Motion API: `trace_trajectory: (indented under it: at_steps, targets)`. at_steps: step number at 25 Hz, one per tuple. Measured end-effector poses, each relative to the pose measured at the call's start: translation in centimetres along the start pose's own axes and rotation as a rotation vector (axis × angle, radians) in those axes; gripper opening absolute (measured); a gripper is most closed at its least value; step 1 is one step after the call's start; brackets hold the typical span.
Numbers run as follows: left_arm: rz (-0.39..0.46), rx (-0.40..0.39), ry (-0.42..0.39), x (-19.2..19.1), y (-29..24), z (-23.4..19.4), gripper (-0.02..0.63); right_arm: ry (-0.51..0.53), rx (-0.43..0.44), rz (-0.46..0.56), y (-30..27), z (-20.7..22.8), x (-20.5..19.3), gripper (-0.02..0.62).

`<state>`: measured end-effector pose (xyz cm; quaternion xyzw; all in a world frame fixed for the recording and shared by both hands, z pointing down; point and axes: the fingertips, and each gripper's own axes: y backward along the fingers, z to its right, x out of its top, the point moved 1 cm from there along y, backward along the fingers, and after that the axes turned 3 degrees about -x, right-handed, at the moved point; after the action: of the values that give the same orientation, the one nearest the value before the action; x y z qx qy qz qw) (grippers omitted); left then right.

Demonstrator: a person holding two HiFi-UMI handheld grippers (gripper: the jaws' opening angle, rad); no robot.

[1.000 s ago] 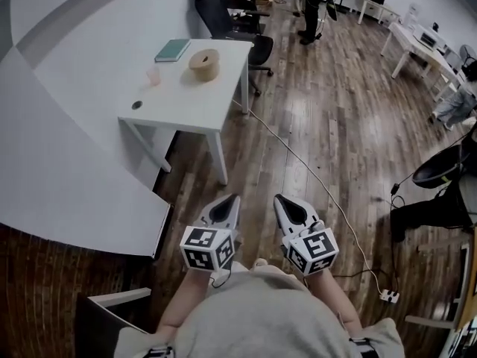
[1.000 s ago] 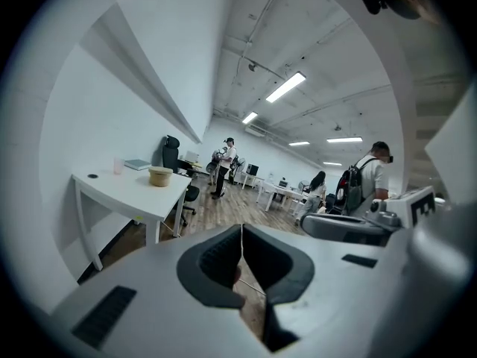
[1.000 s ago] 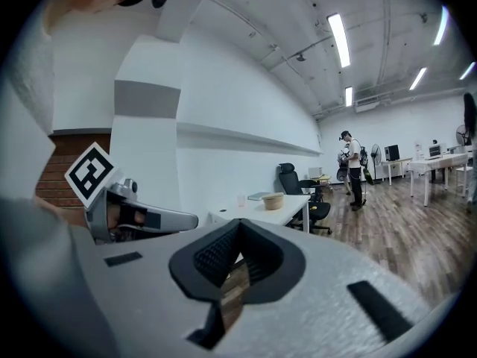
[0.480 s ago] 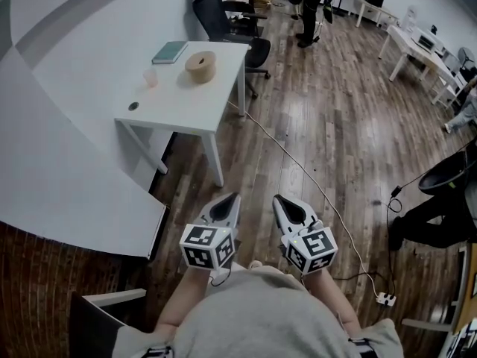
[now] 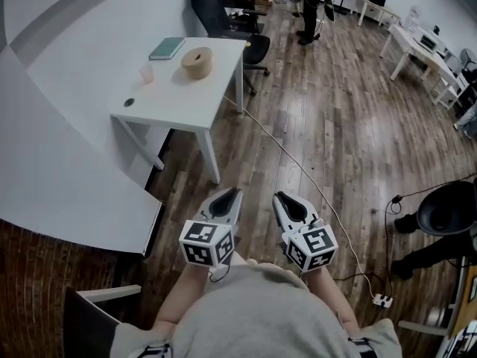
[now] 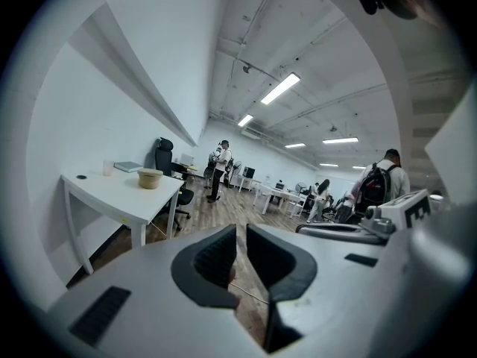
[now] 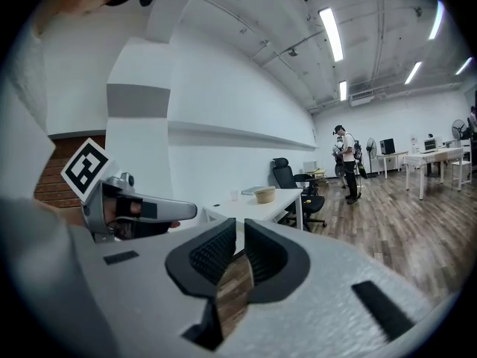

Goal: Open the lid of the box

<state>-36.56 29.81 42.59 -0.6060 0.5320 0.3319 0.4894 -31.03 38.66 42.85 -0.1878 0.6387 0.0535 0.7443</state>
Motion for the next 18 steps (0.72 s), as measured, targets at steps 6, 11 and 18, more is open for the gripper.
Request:
trace_trajectory:
  at_steps: [6,11,18]
  targets:
    - [-0.007,-0.001,0.005,-0.1,-1.4,-0.1,0.084,-0.011,-0.015,-0.017,-0.4,1.9,-0.4,0.071]
    - [-0.008,0.0,0.002,0.3,-2.5,-0.5,0.12,-0.026,-0.021,-0.028,-1.2,3.2,-0.4,0.11]
    - [-0.002,0.017,-0.012,1.1,-5.5,-2.2,0.161,-0.046,-0.023,-0.045,-3.6,5.8,-0.7,0.169]
